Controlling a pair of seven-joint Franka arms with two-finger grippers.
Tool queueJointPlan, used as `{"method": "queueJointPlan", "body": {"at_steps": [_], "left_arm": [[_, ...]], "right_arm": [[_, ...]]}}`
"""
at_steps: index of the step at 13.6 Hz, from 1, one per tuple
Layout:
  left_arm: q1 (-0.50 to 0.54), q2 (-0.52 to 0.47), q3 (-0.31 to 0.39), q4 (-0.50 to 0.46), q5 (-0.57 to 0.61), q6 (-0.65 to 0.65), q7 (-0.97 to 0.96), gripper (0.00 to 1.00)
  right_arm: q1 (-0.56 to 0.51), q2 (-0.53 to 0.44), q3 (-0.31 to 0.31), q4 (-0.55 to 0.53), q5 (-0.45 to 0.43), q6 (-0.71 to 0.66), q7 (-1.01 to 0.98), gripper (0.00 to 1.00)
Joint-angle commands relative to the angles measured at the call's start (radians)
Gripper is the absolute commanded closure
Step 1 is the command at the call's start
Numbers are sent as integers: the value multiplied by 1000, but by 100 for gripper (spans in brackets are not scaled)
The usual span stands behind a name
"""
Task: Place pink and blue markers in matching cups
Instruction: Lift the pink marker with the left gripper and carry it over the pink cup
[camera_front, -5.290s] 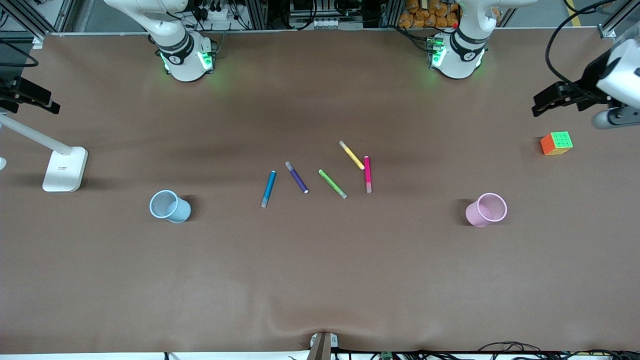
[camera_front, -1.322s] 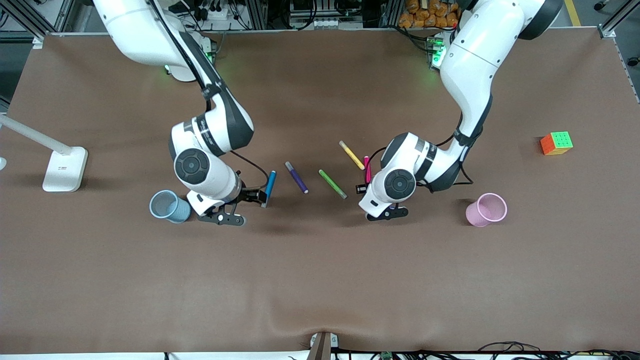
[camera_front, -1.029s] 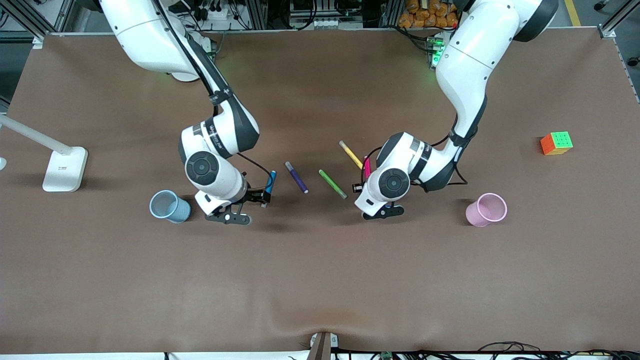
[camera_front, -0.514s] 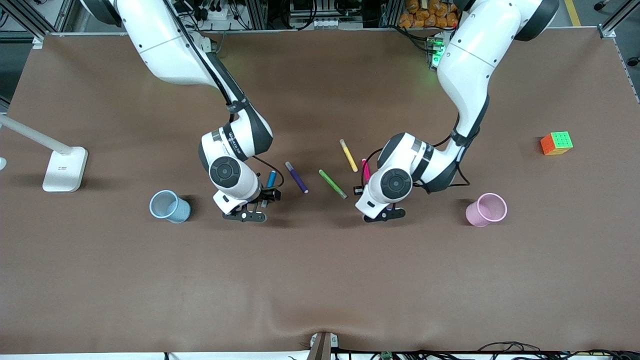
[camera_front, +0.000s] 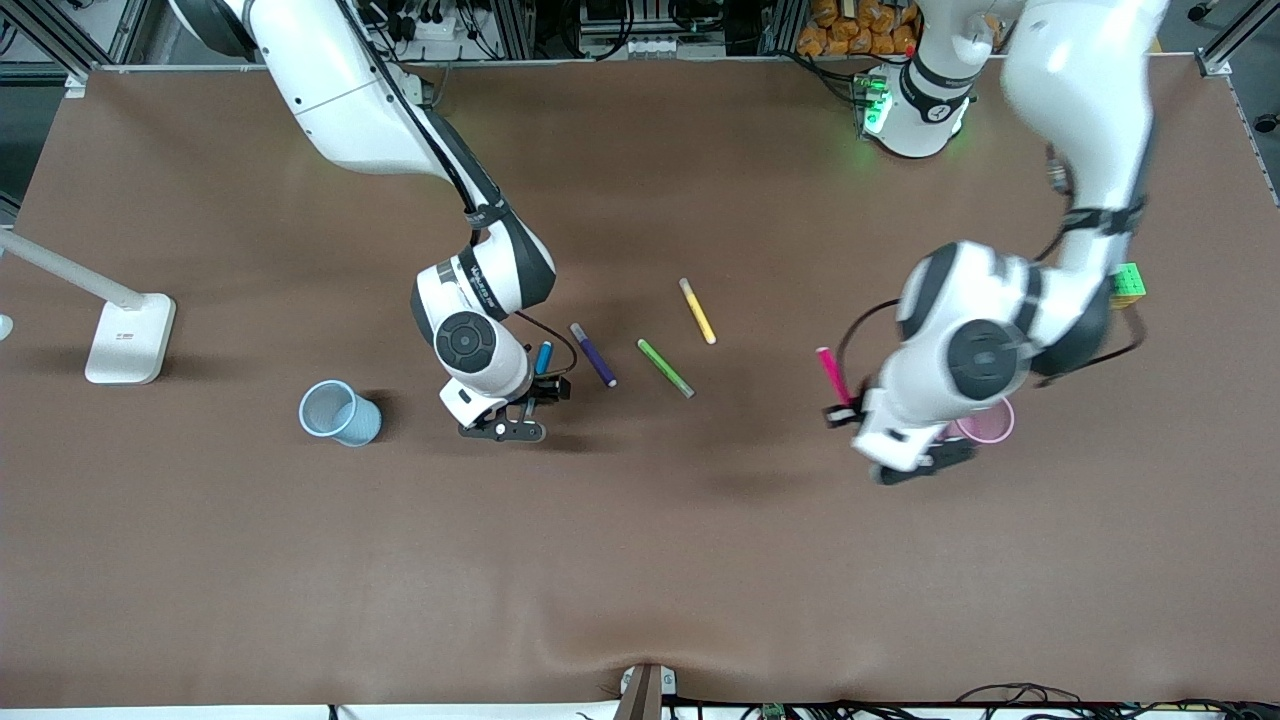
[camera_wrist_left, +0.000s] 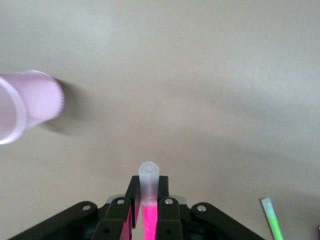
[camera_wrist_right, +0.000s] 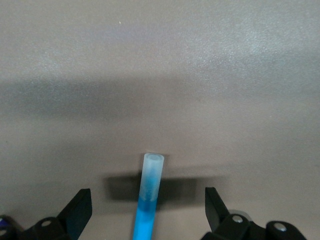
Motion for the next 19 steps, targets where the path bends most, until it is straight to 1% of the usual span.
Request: {"method": "queueJointPlan", "body": {"at_steps": [1, 2, 4, 5, 7, 8, 9, 10, 11, 12, 13, 15, 19], "left_arm": [[29, -26, -5, 30, 43, -53, -30, 100], [54, -36, -7, 33, 58, -58, -28, 100], [72, -44, -5, 67, 63, -99, -30, 100], [79, -44, -5, 69, 64, -105, -28, 100], [93, -44, -5, 73, 116, -111, -24, 100], [101, -44, -5, 90, 129, -119, -25, 100], [110, -44, -5, 96, 130, -124, -30, 100], [124, -43, -5, 98, 130, -124, -31, 100], [139, -43, -5, 102, 132, -124, -30, 100], [156, -44, -5, 104, 132, -125, -24, 100], [167, -46, -7, 104, 132, -136, -21, 100], [182, -46, -5, 105, 133, -160, -21, 100], [211, -41, 7, 101, 144, -160, 2, 100]], "right_arm": [[12, 7, -8, 0, -15, 13, 13, 0], [12, 8, -8, 0, -15, 14, 13, 0], [12, 13, -8, 0, -15, 13, 13, 0], [12, 13, -8, -1, -13, 11, 13, 0], [12, 13, -8, -11, -13, 10, 15, 0], [12, 13, -8, -12, -13, 8, 15, 2], [12, 13, -8, -12, -13, 5, 15, 25], [12, 13, -7, -12, -11, 2, 16, 53], [10, 11, -7, -14, -11, 2, 18, 73], [10, 11, -7, -15, -10, 4, 18, 88], [8, 11, -7, -15, -10, 7, 18, 99], [8, 10, -7, -15, -10, 8, 18, 100], [8, -4, -7, -11, -10, 8, 10, 100]]}}
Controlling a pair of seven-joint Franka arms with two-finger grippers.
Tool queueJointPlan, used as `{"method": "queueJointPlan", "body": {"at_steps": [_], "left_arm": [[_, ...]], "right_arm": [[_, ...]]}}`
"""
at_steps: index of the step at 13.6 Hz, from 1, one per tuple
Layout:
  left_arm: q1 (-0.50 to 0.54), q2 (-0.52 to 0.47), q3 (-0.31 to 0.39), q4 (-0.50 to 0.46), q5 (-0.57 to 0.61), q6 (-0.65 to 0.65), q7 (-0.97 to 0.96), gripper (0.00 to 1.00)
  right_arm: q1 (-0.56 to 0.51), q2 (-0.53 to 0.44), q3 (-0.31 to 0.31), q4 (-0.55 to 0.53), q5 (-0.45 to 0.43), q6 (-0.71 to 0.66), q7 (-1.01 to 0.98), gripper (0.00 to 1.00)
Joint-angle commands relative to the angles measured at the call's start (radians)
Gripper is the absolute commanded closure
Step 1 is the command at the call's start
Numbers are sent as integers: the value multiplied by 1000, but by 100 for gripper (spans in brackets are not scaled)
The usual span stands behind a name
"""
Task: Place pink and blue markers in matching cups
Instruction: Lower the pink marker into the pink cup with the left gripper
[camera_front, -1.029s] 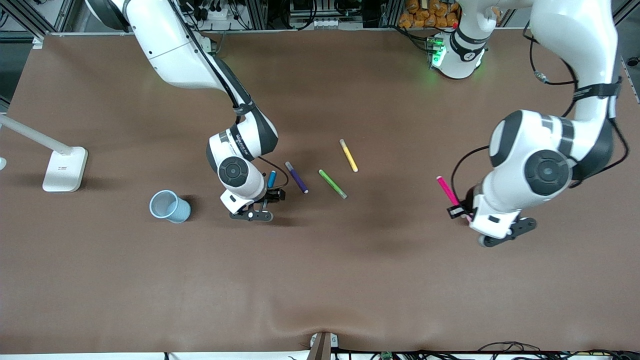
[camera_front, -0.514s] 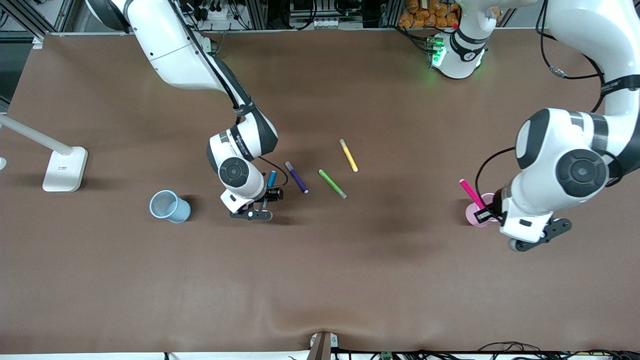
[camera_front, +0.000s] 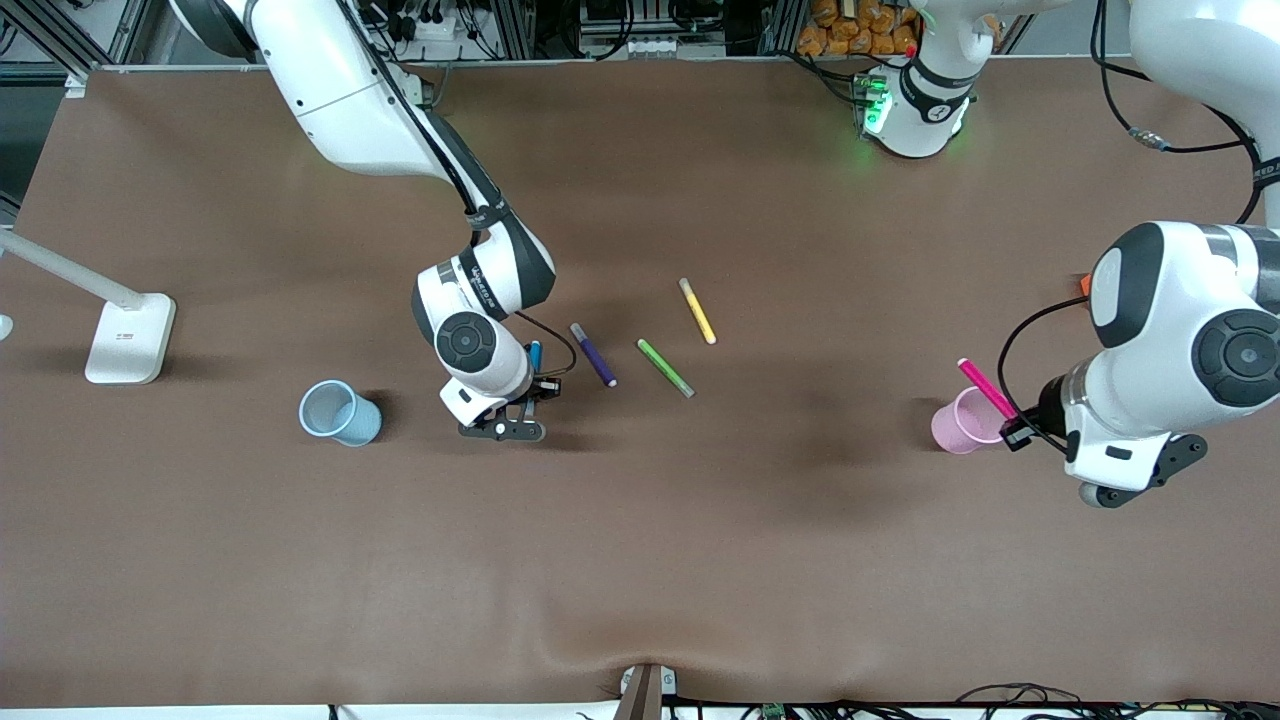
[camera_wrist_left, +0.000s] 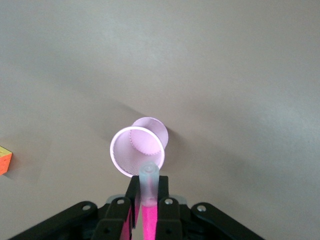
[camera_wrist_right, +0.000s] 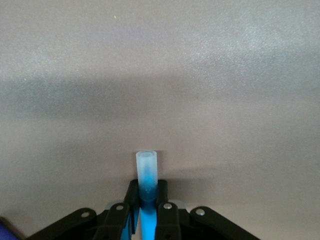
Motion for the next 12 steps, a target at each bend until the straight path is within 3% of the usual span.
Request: {"method": "queueJointPlan", "body": {"at_steps": [1, 8, 10, 12], "left_arm": [[15, -3, 1, 6, 26, -23, 12, 100], [-23, 49, -3, -4, 243, -23, -171, 100], [-43, 60, 1, -4, 254, -23, -240, 100], [-48, 84, -3, -3, 417, -23, -268, 100]], "right_arm": [[8, -9, -8, -2, -11, 6, 2, 100], [-29, -80, -9, -5, -13, -12, -157, 100], [-35, -100, -11, -5, -13, -26, -225, 100], [-38, -118, -13, -4, -13, -25, -303, 100]]}}
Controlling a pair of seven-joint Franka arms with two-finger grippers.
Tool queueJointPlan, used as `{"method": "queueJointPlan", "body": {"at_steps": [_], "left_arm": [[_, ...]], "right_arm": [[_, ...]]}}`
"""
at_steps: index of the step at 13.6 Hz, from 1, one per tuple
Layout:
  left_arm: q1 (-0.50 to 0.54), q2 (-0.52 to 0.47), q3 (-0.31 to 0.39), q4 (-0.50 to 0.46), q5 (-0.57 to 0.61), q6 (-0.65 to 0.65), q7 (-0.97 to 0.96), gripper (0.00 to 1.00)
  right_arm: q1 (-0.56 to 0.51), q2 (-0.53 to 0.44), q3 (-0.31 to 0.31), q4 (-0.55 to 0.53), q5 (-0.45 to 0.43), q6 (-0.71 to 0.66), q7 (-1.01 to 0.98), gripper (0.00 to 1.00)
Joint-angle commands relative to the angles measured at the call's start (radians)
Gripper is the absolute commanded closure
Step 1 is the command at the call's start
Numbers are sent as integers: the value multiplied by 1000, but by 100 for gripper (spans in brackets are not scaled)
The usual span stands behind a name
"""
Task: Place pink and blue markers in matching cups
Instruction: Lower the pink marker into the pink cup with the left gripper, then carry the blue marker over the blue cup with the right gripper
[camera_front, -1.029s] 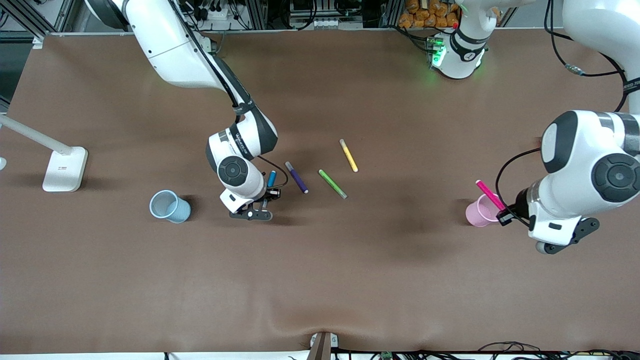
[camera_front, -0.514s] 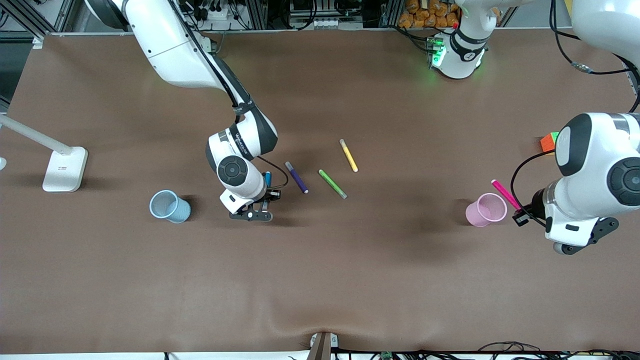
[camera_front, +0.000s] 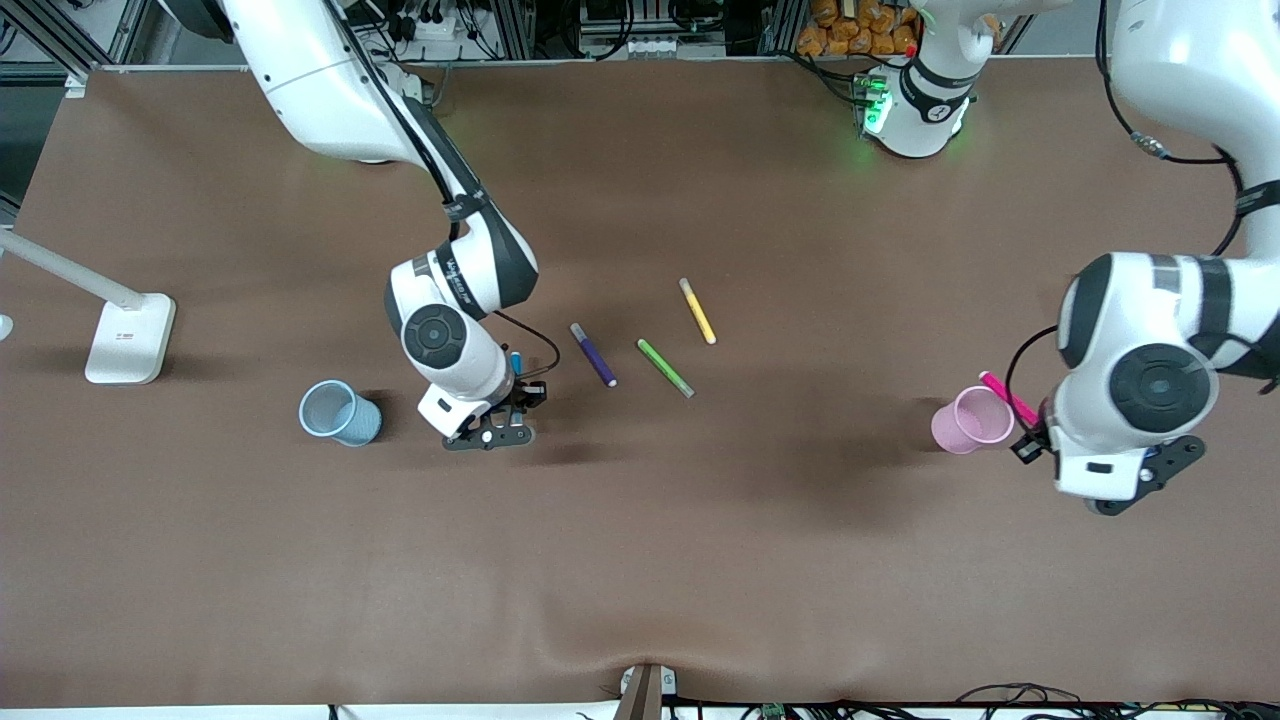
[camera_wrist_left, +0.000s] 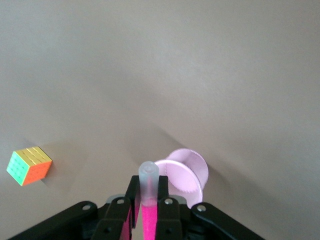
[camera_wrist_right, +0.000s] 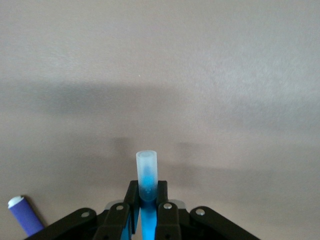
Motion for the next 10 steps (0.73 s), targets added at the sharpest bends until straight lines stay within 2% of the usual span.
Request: {"method": "queueJointPlan", "body": {"at_steps": [1, 6, 10], "left_arm": [[-7, 25, -3, 9, 148, -16, -73, 100], [-49, 106, -3, 15, 264, -15, -239, 100], [-68, 140, 2, 17, 303, -15, -303, 100]], "right_arm": [[-22, -55, 8, -16, -7, -9, -123, 100], [-141, -112, 9, -12, -7, -9, -614, 100], [-224, -152, 12, -15, 3, -14, -864, 100]]}}
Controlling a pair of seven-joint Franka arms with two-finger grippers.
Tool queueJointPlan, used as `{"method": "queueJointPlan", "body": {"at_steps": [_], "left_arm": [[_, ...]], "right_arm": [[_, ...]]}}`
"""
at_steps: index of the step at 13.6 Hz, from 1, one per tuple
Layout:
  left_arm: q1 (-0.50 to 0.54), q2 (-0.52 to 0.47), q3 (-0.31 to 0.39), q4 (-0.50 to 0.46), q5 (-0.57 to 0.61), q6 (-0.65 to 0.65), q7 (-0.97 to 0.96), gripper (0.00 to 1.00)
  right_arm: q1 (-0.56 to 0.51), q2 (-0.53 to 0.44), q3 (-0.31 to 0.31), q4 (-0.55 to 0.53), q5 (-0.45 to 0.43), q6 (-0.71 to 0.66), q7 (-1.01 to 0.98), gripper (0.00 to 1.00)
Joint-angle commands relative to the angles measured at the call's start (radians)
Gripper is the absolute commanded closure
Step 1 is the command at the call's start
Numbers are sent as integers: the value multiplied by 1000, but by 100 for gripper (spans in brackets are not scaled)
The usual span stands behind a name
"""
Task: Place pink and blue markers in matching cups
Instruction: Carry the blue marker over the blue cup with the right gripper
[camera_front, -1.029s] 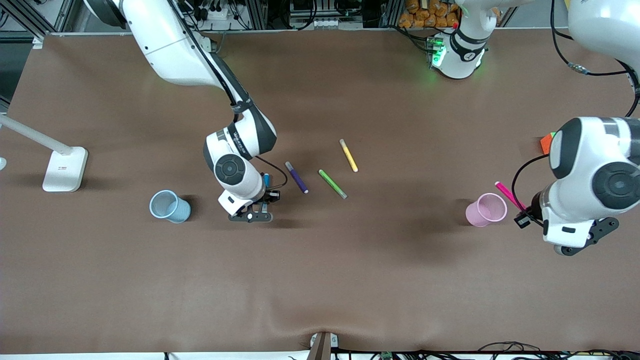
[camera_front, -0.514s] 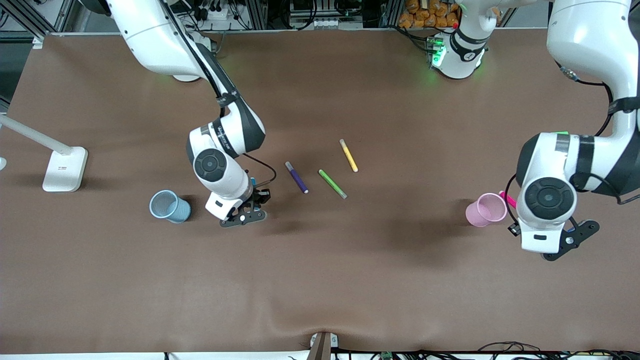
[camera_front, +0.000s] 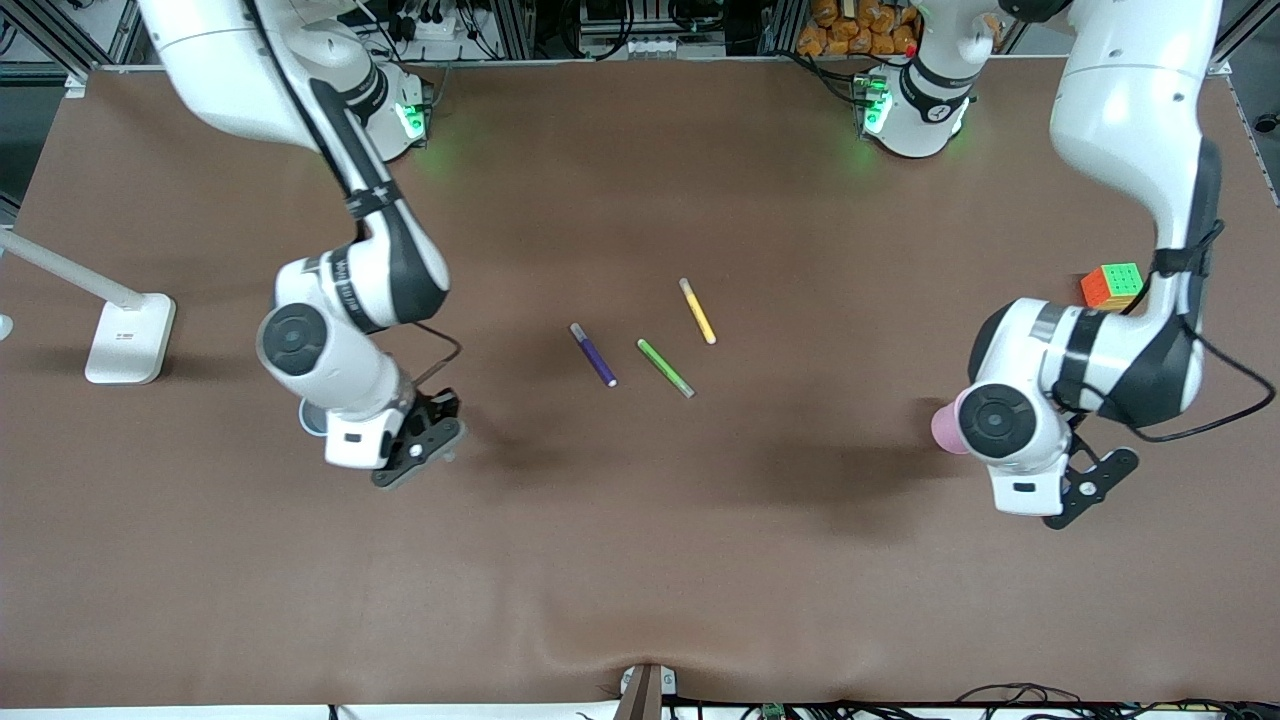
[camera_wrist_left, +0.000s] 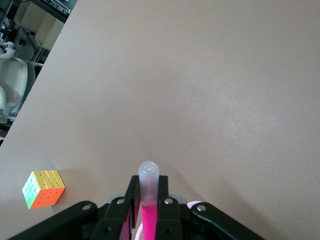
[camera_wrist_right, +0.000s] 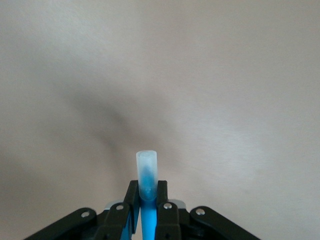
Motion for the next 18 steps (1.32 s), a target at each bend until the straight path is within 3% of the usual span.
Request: {"method": "queueJointPlan", "body": {"at_steps": [1, 7, 8, 11, 13, 14, 15, 16, 18], "left_arm": [[-25, 12, 3, 18, 48, -15, -51, 100], [-65, 42, 3, 15, 88, -16, -142, 100], [-65, 44, 3, 15, 88, -16, -162, 100], [-65, 41, 3, 15, 88, -19, -206, 100], [-64, 35, 3, 15, 82, -54, -239, 82], [-64, 32, 3, 17, 83, -61, -239, 61], [-64, 26, 3, 18, 85, -61, -233, 22], [-62, 19, 2, 18, 85, -61, -231, 0], [-61, 9, 0, 18, 74, -61, -230, 0]], "right_arm": [[-55, -71, 19, -18, 8, -32, -131, 100], [-106, -165, 22, -24, 27, -75, -329, 100], [-114, -167, 22, -24, 51, -74, -364, 100], [-157, -162, 19, -27, 244, -75, -578, 100], [-196, -163, 21, -46, 323, -78, -706, 100], [-209, -167, 21, -69, 378, -78, -776, 100], [-218, -182, 19, -96, 440, -75, -842, 100], [-227, -197, 19, -128, 493, -74, -896, 100], [-261, -219, 19, -164, 560, -81, -1010, 100]]}}
